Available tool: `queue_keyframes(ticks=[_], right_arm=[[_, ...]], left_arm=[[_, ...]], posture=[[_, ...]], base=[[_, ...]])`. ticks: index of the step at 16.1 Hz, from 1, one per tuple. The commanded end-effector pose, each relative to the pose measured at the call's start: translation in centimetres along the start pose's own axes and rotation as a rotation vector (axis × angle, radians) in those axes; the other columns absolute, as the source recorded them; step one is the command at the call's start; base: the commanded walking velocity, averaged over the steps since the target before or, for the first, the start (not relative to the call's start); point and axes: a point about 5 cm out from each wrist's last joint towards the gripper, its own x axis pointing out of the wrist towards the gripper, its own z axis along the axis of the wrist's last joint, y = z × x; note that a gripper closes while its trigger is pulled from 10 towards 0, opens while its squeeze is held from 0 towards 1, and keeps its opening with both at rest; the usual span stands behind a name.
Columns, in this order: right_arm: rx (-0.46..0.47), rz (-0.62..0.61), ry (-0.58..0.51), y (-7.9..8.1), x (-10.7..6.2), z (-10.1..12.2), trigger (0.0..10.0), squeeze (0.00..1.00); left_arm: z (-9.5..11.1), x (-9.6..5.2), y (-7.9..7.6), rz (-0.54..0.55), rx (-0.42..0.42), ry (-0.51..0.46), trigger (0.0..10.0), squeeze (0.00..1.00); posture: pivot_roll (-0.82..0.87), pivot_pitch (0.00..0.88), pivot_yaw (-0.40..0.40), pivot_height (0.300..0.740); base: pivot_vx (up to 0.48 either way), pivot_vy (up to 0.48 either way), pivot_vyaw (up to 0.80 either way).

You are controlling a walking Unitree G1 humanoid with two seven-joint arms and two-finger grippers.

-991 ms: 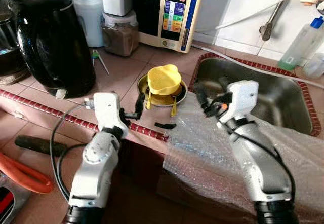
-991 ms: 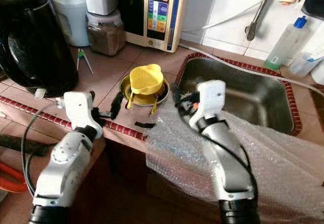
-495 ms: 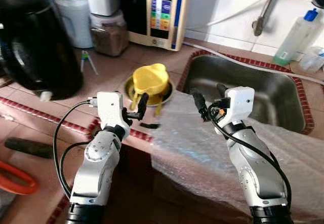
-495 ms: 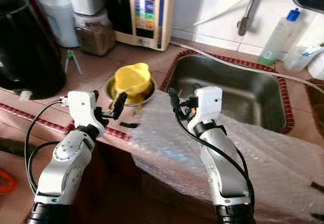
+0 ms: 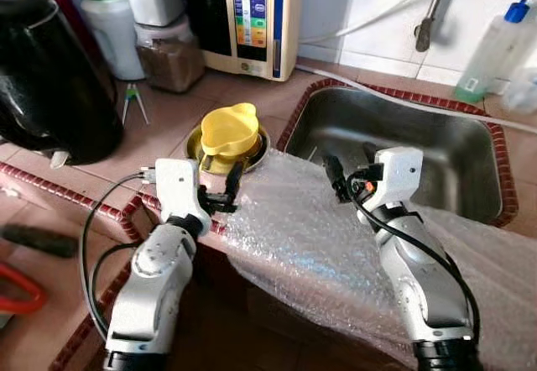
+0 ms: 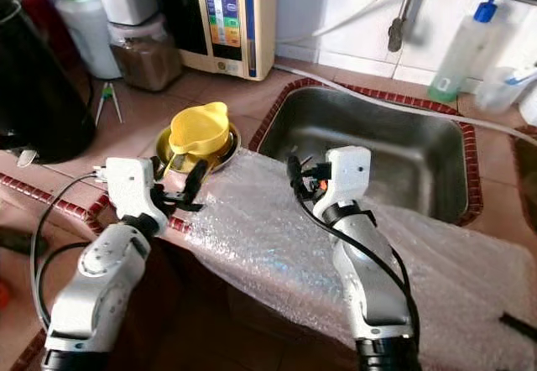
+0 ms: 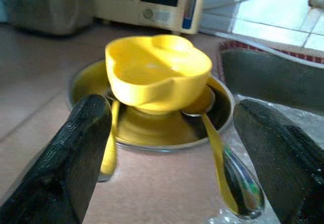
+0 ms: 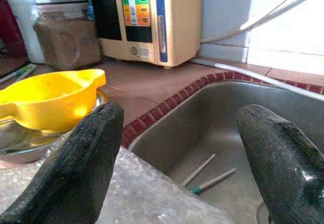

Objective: Kitchen organization

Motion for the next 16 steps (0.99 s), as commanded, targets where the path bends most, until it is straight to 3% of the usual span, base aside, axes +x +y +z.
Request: queue_keyframes(ticks=[1, 5, 7, 8, 9, 16], right_arm=[[0.006, 0.013, -0.016, 0.4, 0.3, 0.2, 10.0, 0.00], [0.007, 0.007, -0.024, 0.3, 0.3, 0.3, 10.0, 0.00], [0.009, 0.005, -0.030, 0.4, 0.3, 0.4, 10.0, 0.00], [0.009, 0.004, -0.034, 0.4, 0.4, 0.5, 10.0, 0.00], [0.012, 0.000, -0.039, 0.4, 0.5, 0.5, 10.0, 0.00], [0.010, -0.018, -0.064, 0.1, 0.7, 0.9, 10.0, 0.00]], left_arm=[[0.2, -0.3, 0.9, 0.028, 0.016, -0.001, 10.0, 0.00], [0.3, -0.5, 1.3, 0.045, 0.034, 0.009, 10.0, 0.00], [1.0, -0.3, 1.7, 0.092, 0.152, -0.033, 10.0, 0.00], [1.4, -0.1, 1.7, 0.102, 0.169, -0.058, 10.0, 0.00], [1.5, -0.1, 1.7, 0.084, 0.112, -0.034, 10.0, 0.00], [2.1, -0.2, 1.7, 0.027, 0.100, -0.068, 10.0, 0.00]], posture=[[0.05, 0.099, 0.011, 0.740], [0.04, 0.099, 0.012, 0.740], [0.04, 0.099, 0.013, 0.740], [0.05, 0.098, 0.013, 0.740], [0.05, 0.095, 0.013, 0.740], [0.05, 0.085, 0.021, 0.740]], base=[[0.000, 0.000, 0.00], [0.000, 0.000, 0.00], [0.000, 0.000, 0.00], [0.000, 0.000, 0.00], [0.000, 0.000, 0.00], [0.000, 0.000, 0.00]])
